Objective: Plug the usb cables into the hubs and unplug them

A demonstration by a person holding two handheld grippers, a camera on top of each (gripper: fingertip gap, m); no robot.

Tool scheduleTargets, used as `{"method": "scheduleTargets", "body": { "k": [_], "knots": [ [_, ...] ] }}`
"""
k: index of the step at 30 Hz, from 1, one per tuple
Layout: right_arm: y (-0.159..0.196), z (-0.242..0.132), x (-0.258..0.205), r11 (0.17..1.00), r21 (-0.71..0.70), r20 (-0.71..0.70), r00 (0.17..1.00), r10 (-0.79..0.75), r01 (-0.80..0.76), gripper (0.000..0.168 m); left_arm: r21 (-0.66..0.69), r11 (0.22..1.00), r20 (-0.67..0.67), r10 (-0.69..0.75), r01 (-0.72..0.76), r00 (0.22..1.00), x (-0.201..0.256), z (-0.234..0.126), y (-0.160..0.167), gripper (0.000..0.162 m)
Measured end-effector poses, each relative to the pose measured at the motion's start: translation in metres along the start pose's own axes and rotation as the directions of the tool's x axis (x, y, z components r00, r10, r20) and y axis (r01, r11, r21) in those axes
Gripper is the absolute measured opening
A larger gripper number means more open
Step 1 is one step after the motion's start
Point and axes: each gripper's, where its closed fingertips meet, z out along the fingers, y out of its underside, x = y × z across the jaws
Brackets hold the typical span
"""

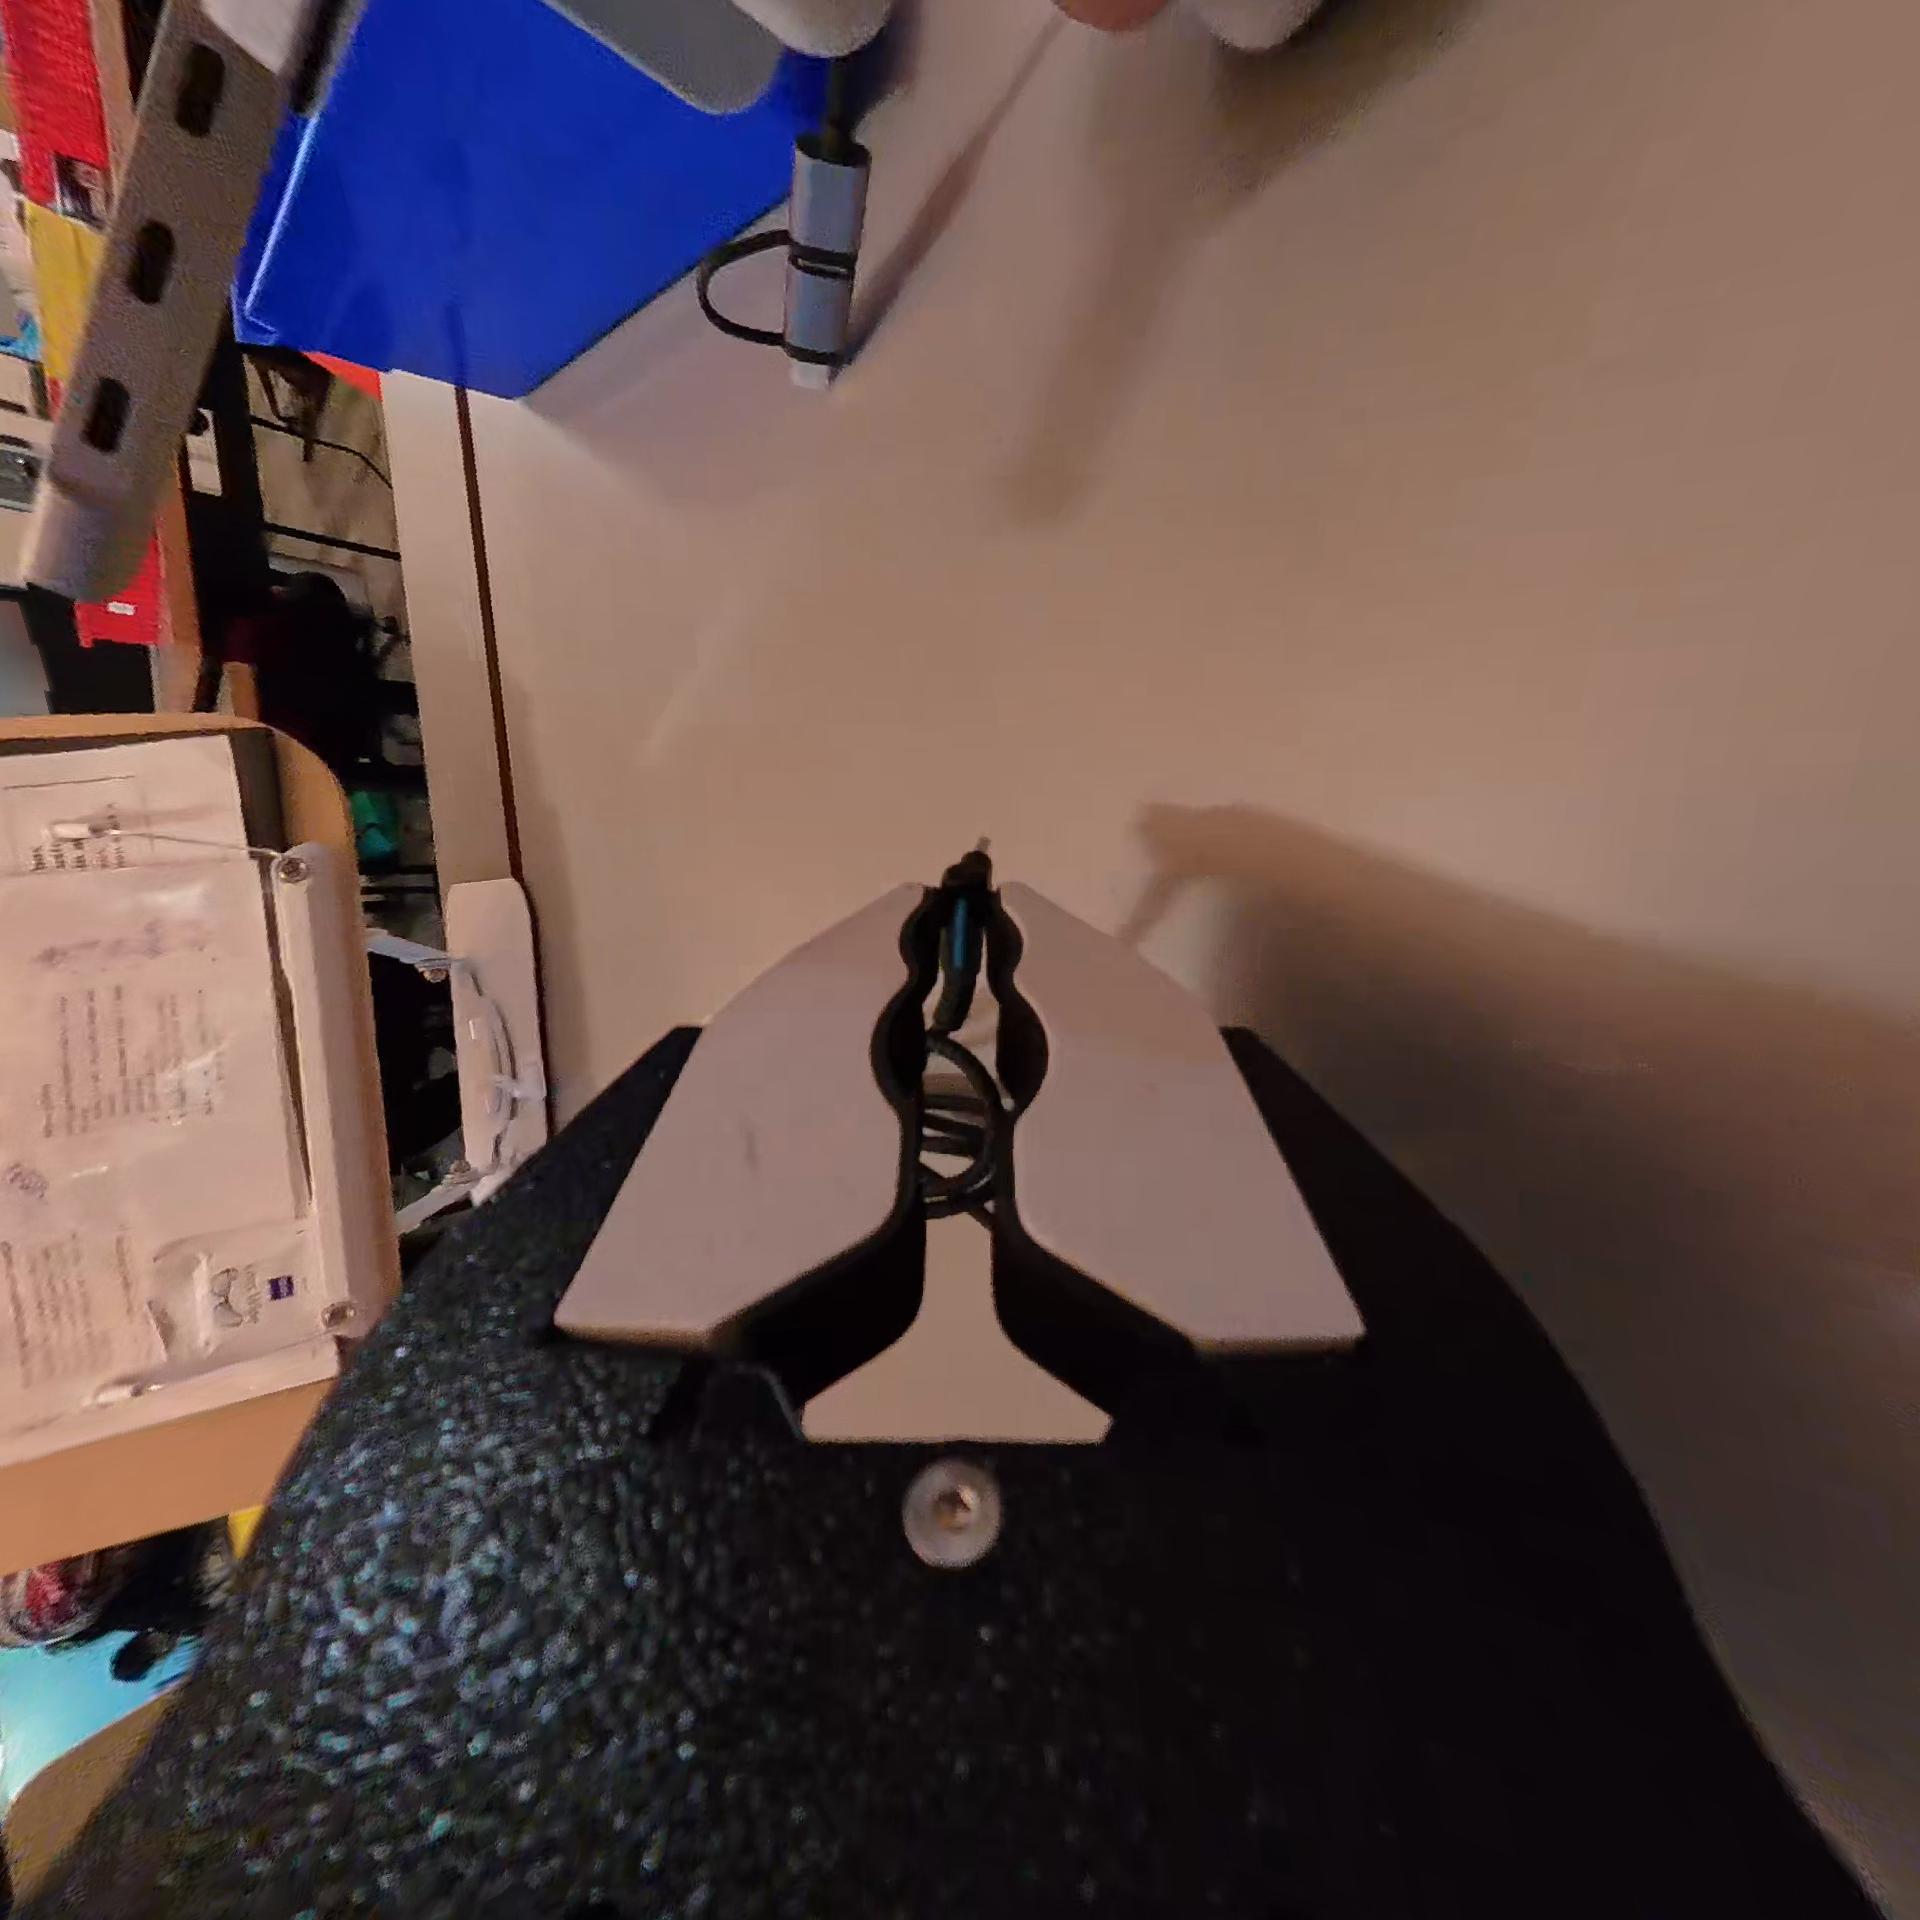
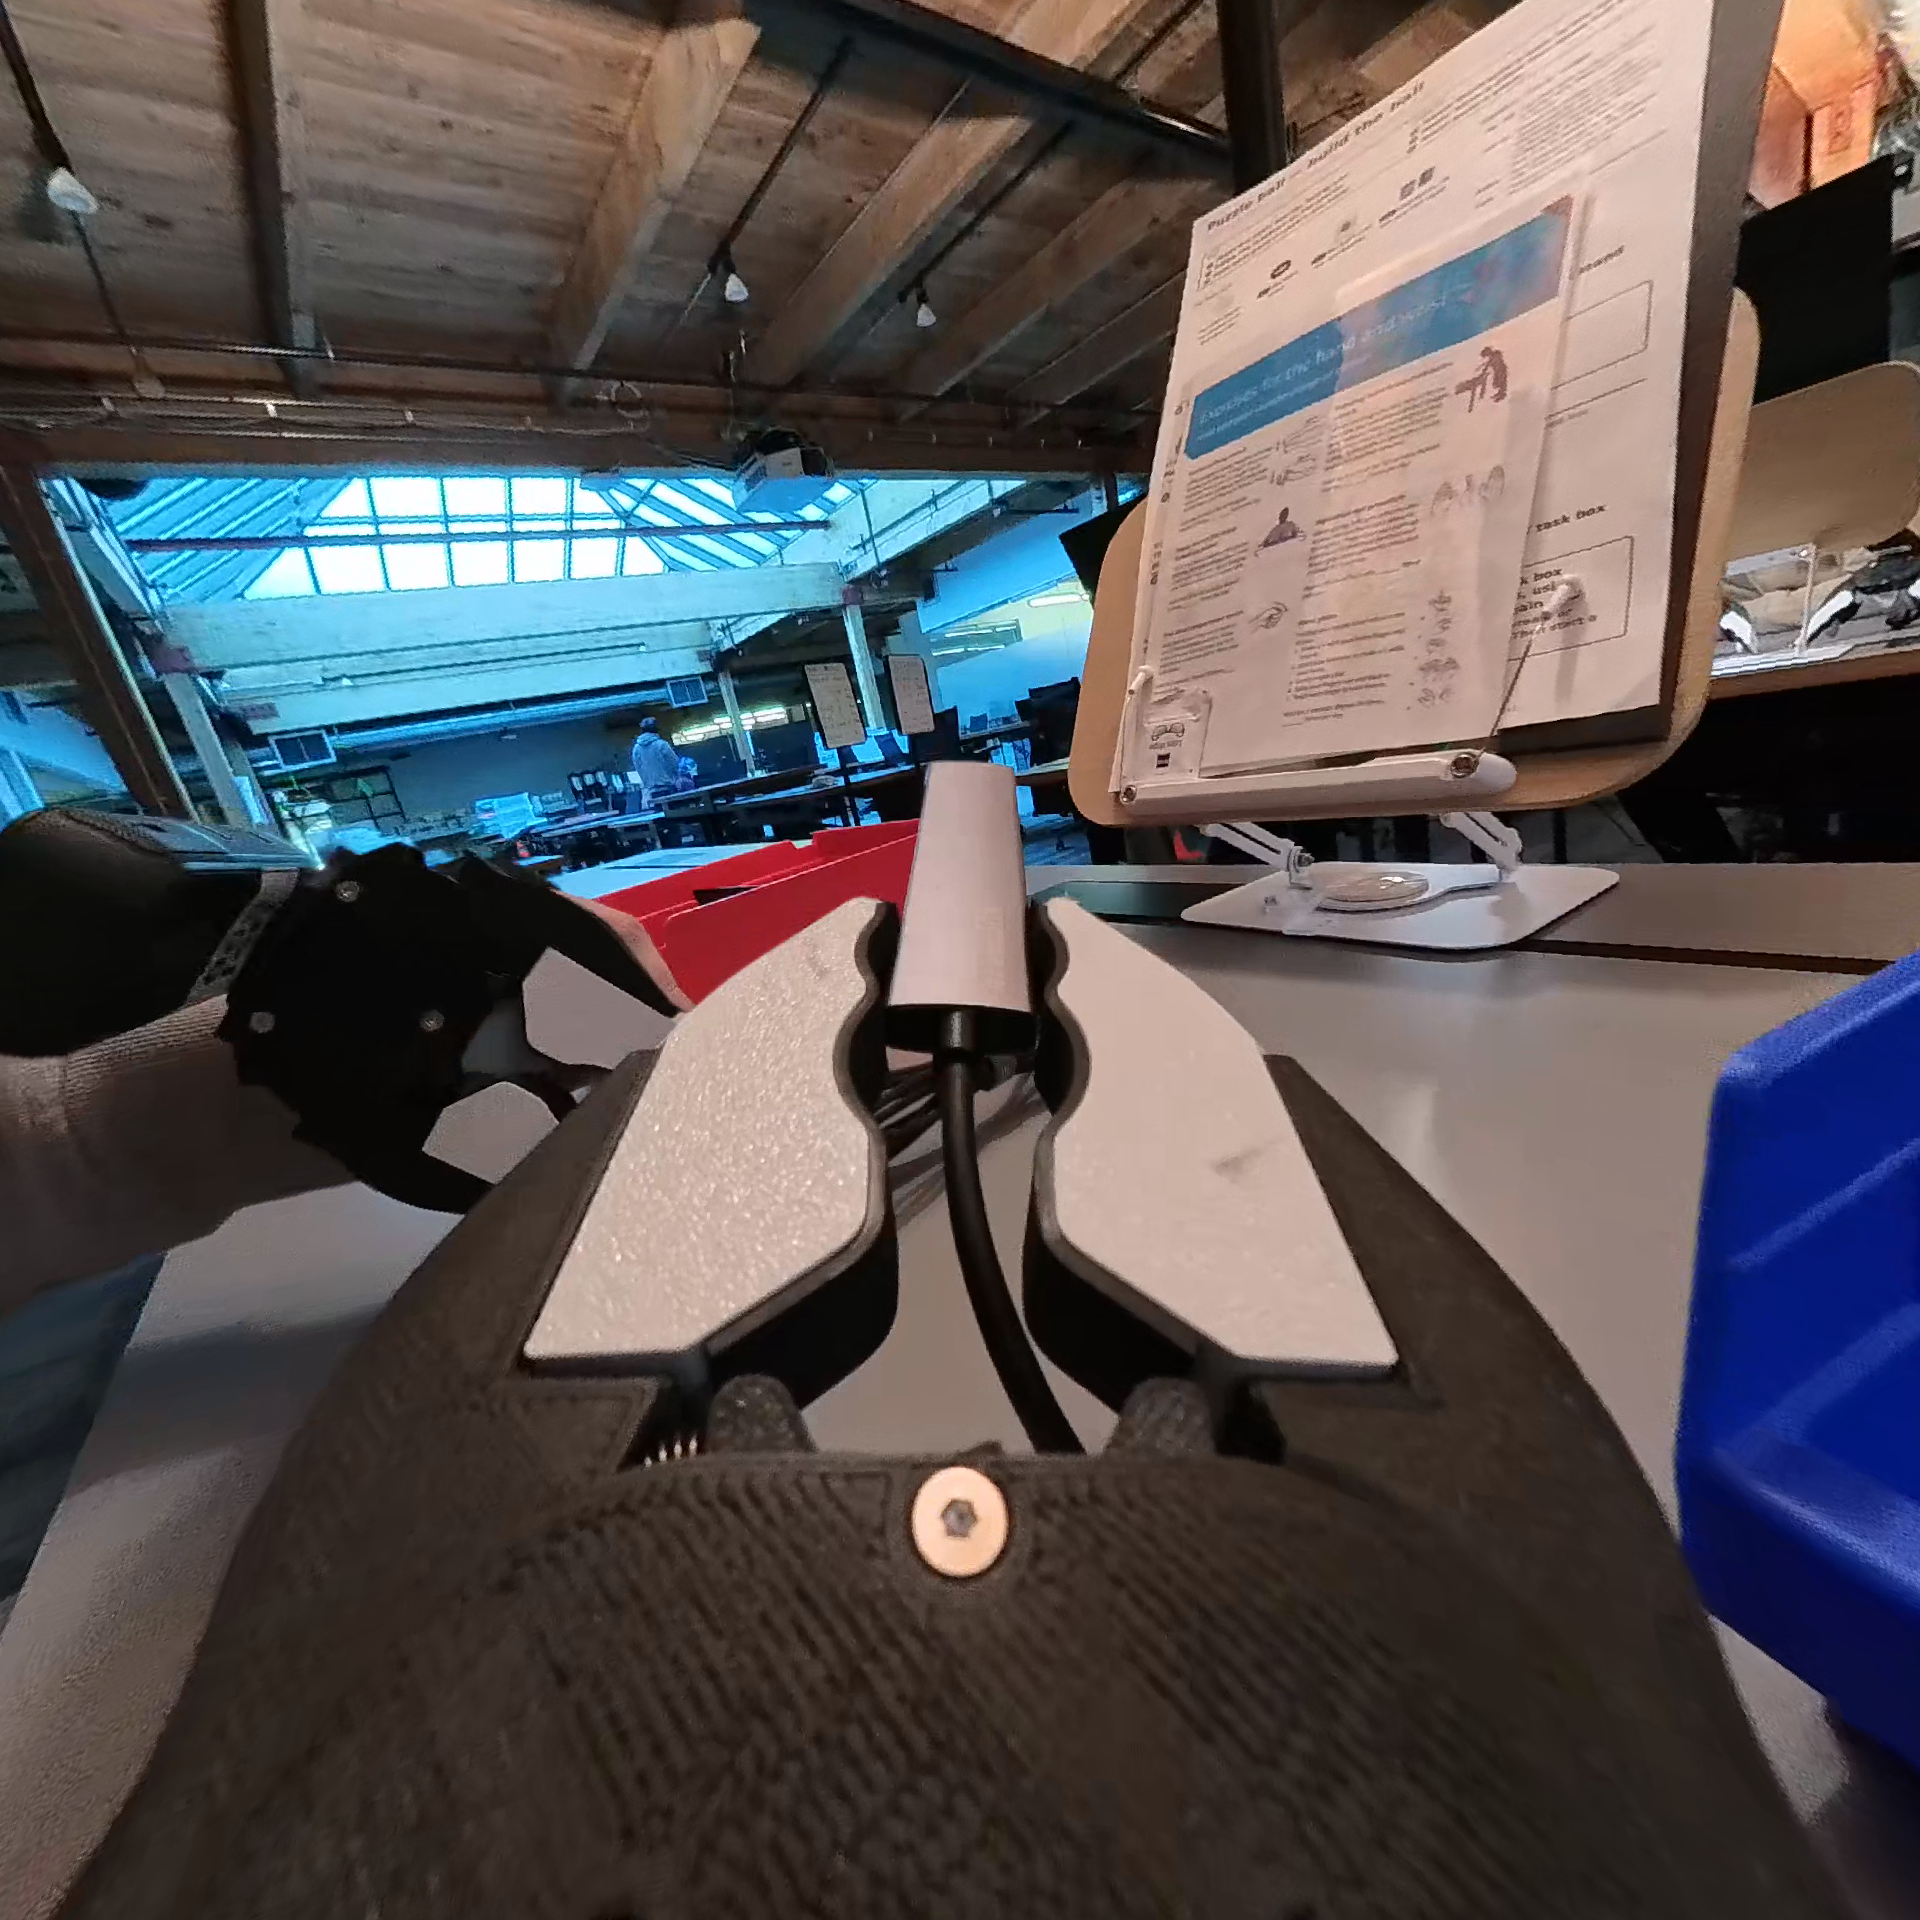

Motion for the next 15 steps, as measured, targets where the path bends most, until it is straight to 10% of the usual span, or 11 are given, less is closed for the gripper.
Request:
{"method": "scheduleTargets", "body": {
  "k": [1,15],
  "knots": [
    [0.0,0.0,0.0,1.0,0.003,0.004,1.0,0.001,-0.001,0.024,0.012,1.0,0.0,-0.023,0.023,1.0,0.002,0.0,0.0,0.007],
    [-0.001,-0.002,-0.002,1.0,0.015,0.01,1.0,-0.001,0.001,0.024,0.097,0.993,-0.209,-0.038,0.059,0.977,0.027,0.015,0.009,0.008]
  ]
}}
